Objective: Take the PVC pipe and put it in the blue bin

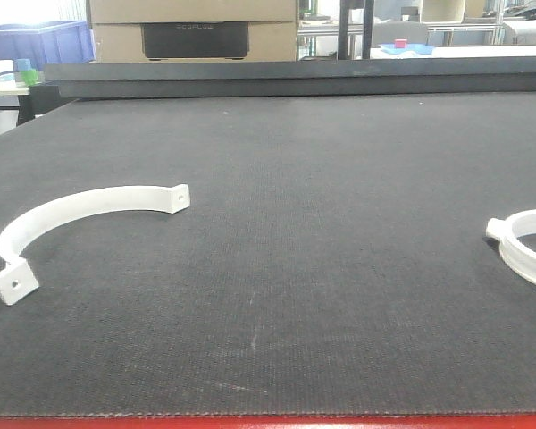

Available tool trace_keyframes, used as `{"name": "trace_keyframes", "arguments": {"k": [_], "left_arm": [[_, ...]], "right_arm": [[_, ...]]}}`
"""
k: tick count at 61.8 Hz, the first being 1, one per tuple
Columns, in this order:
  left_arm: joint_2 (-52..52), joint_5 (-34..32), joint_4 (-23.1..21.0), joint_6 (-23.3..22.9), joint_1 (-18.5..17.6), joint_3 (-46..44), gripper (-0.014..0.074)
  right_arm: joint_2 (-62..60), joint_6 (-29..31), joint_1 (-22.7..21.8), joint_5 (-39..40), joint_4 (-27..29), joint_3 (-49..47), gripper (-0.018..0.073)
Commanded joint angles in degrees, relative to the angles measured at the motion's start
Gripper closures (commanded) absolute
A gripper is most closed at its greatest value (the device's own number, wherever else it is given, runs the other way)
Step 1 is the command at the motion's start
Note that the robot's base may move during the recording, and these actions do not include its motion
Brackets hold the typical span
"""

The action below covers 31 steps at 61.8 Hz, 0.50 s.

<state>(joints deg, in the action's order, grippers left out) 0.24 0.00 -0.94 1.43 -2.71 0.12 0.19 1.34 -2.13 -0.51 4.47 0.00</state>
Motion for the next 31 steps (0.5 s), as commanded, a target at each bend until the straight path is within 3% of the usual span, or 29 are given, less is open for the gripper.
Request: {"name": "trace_keyframes", "arguments": {"k": [1,31], "left_arm": [[-0.2,-1.0,-0.2,0.0,-0.3,-0.1,0.0707],[-0.2,-1.0,-0.2,0.0,-0.3,-0.1,0.0707]], "right_arm": [[-0.2,-0.1,0.0,1.0,0.2,0.0,0.0727],[-0.2,-0.1,0.0,1.0,0.2,0.0,0.0727]]}}
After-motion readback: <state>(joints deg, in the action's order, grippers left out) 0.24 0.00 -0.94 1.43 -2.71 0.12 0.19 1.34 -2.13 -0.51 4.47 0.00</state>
